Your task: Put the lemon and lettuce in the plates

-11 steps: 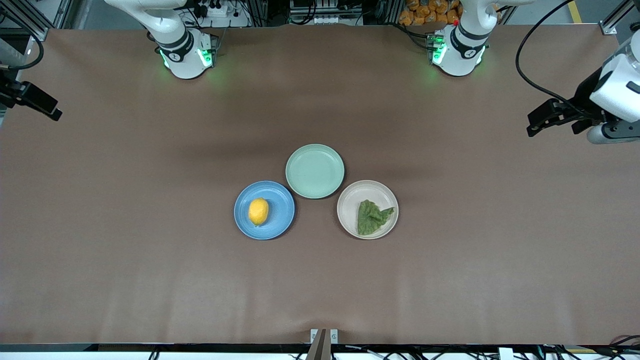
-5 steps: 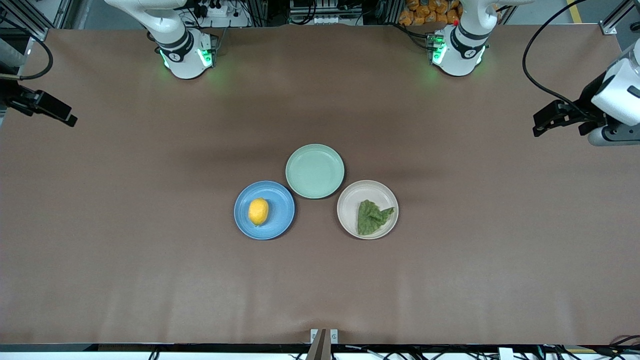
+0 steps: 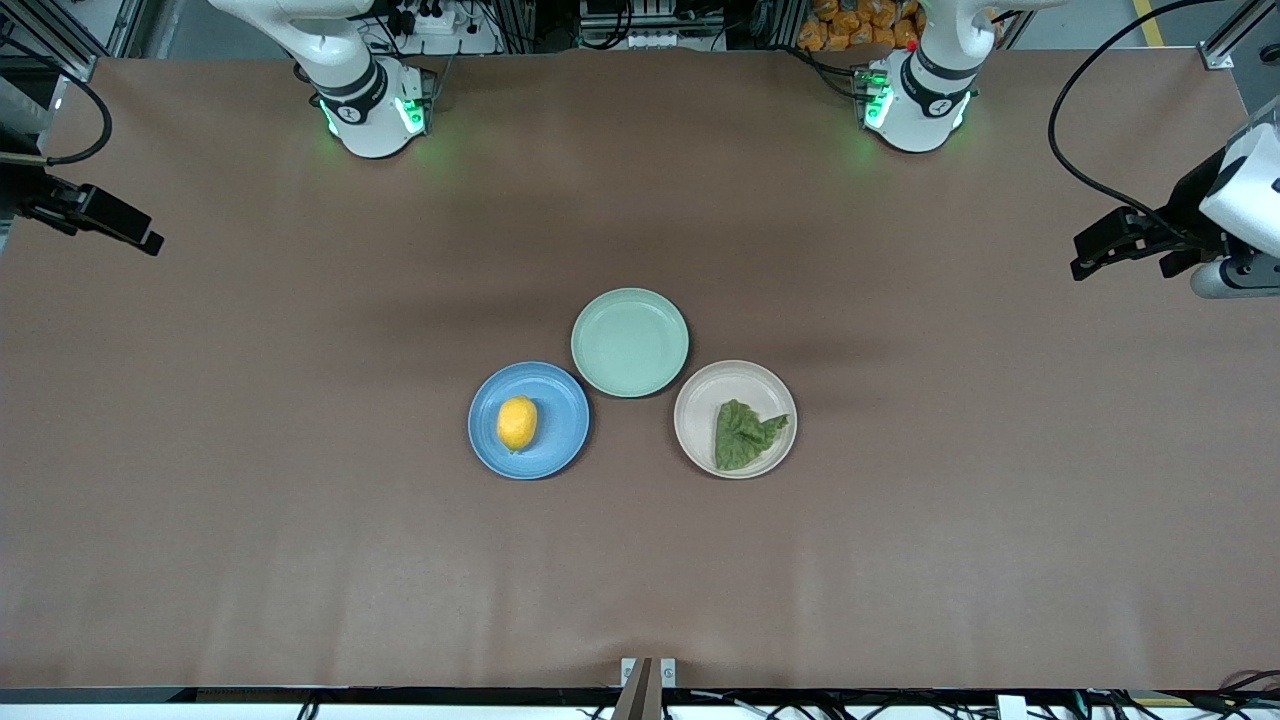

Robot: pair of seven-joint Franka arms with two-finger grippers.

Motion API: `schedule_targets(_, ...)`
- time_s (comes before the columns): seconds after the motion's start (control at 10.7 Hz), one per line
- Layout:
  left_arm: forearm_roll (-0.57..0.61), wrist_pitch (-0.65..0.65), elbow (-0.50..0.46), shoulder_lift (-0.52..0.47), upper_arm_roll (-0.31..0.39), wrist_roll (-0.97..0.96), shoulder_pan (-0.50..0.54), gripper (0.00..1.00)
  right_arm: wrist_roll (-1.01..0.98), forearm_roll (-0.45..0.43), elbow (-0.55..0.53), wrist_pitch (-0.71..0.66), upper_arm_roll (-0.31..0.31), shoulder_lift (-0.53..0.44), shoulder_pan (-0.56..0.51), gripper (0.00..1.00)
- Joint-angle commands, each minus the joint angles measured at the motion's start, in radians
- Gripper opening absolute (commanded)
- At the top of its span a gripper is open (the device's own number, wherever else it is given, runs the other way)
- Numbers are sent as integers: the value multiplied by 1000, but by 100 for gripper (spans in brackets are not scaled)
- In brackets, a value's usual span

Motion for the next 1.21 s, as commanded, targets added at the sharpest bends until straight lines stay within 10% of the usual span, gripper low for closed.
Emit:
schedule_targets(0.0, -12, 12, -10, -19, -3, 24, 12, 100, -11, 4, 15, -13, 8, 15, -7, 100)
schedule_targets(1.12, -9, 12, -12, -25, -3, 24, 11, 100, -117, 3, 20, -12, 6, 24, -12, 100)
